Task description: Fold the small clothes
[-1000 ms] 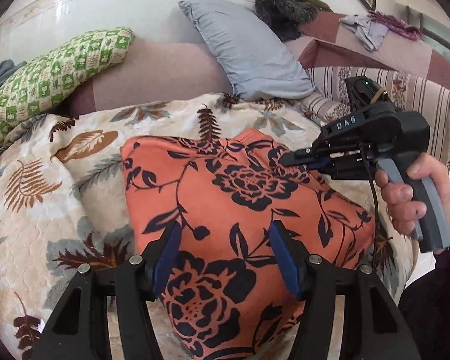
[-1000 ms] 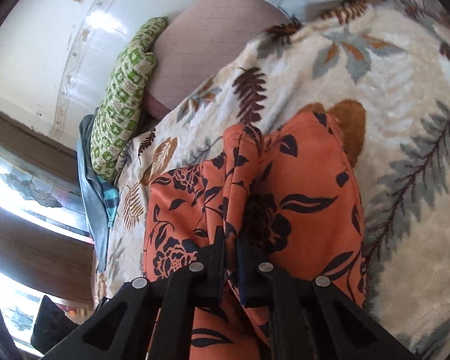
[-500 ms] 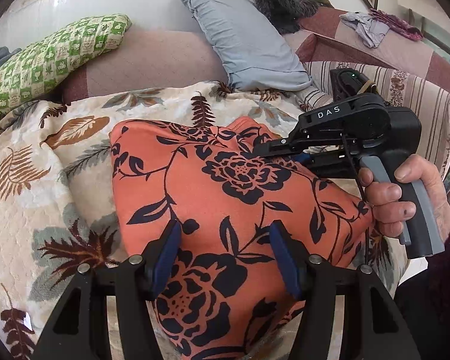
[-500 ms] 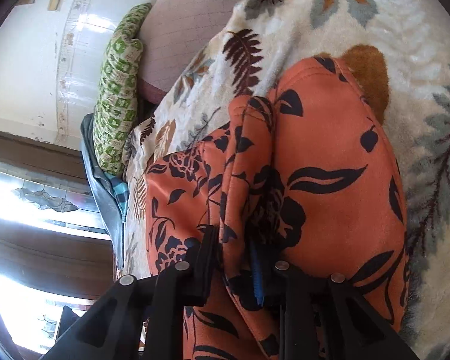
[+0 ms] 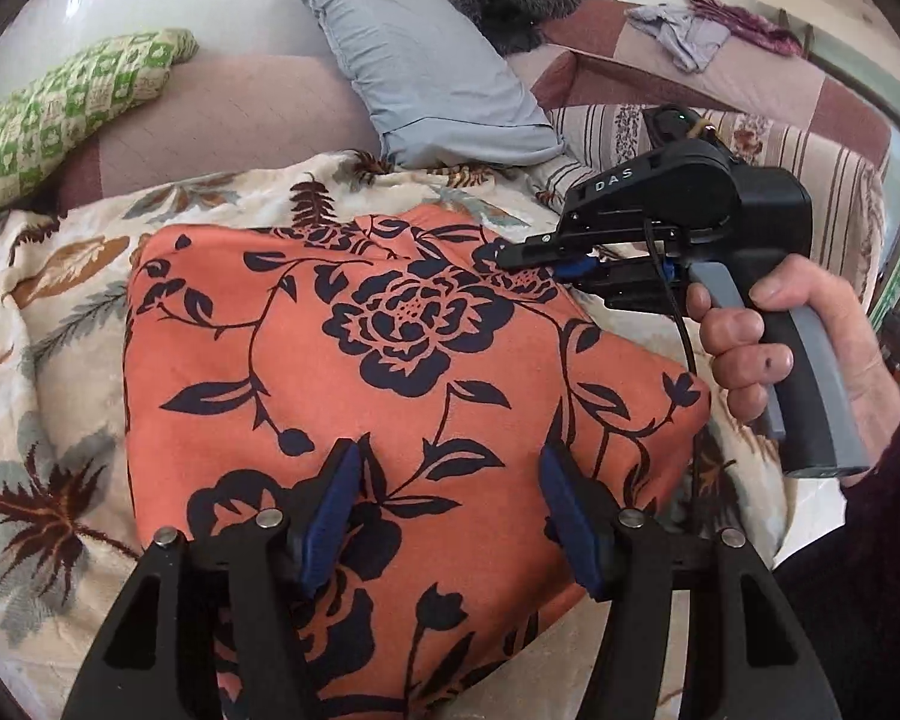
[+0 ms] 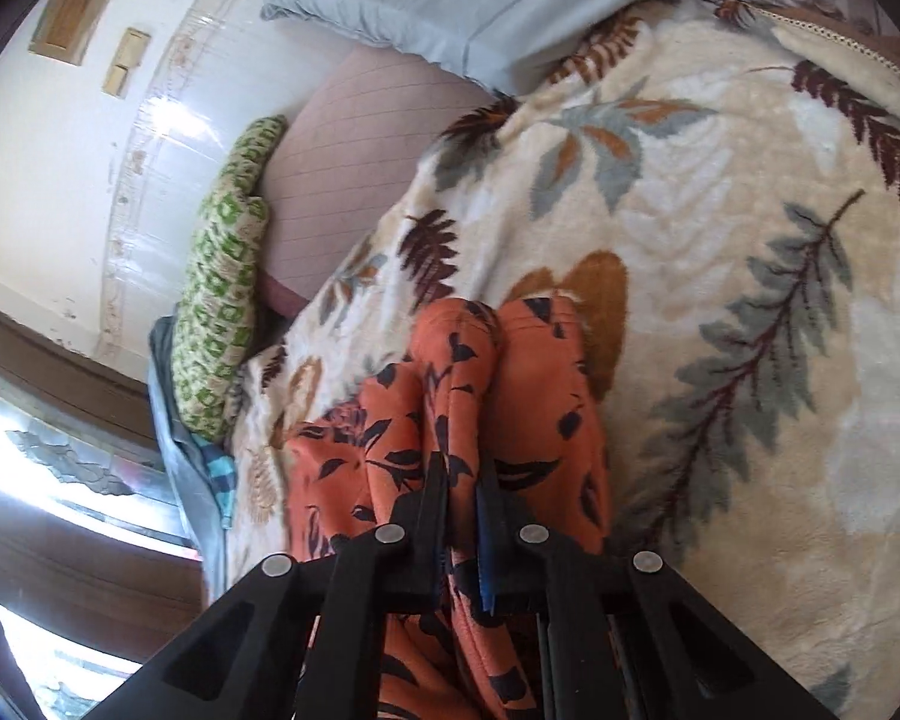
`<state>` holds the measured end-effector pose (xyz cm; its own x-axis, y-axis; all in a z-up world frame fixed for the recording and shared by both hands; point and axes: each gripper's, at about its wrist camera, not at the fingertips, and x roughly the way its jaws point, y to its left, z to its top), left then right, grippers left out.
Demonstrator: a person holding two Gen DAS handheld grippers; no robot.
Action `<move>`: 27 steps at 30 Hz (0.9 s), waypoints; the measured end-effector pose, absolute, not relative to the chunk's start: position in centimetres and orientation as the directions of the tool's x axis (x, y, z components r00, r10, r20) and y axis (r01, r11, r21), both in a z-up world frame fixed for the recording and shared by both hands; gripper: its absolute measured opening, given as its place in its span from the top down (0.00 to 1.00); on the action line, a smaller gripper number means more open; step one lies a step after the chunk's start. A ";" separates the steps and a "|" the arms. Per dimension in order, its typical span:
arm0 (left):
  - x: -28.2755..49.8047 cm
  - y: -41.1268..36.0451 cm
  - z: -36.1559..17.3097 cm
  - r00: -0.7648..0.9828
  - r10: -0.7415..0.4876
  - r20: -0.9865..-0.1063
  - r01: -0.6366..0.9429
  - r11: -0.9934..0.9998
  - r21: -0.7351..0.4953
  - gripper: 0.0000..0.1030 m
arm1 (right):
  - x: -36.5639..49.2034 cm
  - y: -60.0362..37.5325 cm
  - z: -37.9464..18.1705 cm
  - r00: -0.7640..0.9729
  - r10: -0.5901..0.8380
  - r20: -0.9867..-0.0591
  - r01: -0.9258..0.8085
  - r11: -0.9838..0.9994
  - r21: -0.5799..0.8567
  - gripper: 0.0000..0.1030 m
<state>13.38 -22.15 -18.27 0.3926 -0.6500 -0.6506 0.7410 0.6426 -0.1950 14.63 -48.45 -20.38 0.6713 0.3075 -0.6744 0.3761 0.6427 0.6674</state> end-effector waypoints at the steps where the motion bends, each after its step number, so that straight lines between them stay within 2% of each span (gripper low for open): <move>1: 13.2 -22.3 -18.2 0.393 -0.649 -0.651 0.746 0.639 -0.186 0.39 | 14.7 -48.9 -21.0 0.656 0.298 -0.694 0.402 0.640 0.655 0.92; 4: 14.2 -21.2 -17.4 0.346 -0.679 -0.647 0.739 0.623 -0.258 0.39 | 14.7 -49.7 -21.9 0.621 0.264 -0.739 0.463 0.637 0.616 0.92; 6: 15.0 -19.8 -16.2 0.348 -0.703 -0.620 0.715 0.627 -0.310 0.39 | 14.5 -50.1 -21.5 0.640 0.297 -0.709 0.470 0.579 0.667 0.89; 8: 15.1 -18.2 -14.8 0.386 -0.724 -0.572 0.711 0.629 -0.316 0.38 | 14.0 -50.1 -19.8 0.678 0.243 -0.694 0.469 0.584 0.663 0.89; 10: 15.2 -16.8 -13.5 0.451 -0.703 -0.550 0.701 0.660 -0.269 0.38 | 13.6 -49.2 -17.7 0.747 0.202 -0.634 0.406 0.617 0.674 0.87; 12: 15.7 -15.6 -13.2 0.498 -0.658 -0.565 0.675 0.703 -0.224 0.38 | 13.9 -47.5 -16.3 0.789 0.273 -0.550 0.278 0.640 0.717 0.86; 14: 16.8 -15.0 -13.9 0.505 -0.608 -0.612 0.637 0.741 -0.211 0.38 | 15.2 -44.7 -15.7 0.760 0.375 -0.530 0.171 0.672 0.721 0.86; 17: 17.9 -15.0 -15.7 0.479 -0.541 -0.692 0.599 0.777 -0.193 0.38 | 17.0 -40.6 -16.5 0.670 0.485 -0.562 0.104 0.689 0.718 0.86; 21: 17.4 -16.8 -18.4 0.453 -0.428 -0.782 0.622 0.780 -0.066 0.37 | 18.6 -38.8 -21.1 0.507 0.400 -0.763 0.254 0.777 0.576 0.90; 22: 17.5 -16.7 -18.6 0.454 -0.428 -0.781 0.611 0.788 -0.076 0.37 | 18.5 -39.3 -22.3 0.492 0.412 -0.767 0.287 0.755 0.590 0.93; 25: 18.4 -16.0 -18.0 0.417 -0.463 -0.782 0.589 0.793 -0.155 0.37 | 18.2 -39.6 -21.5 0.510 0.417 -0.752 0.266 0.755 0.599 0.93; 27: 18.8 -15.5 -17.0 0.420 -0.476 -0.772 0.568 0.802 -0.185 0.37 | 17.8 -39.6 -20.5 0.536 0.409 -0.739 0.242 0.764 0.598 0.89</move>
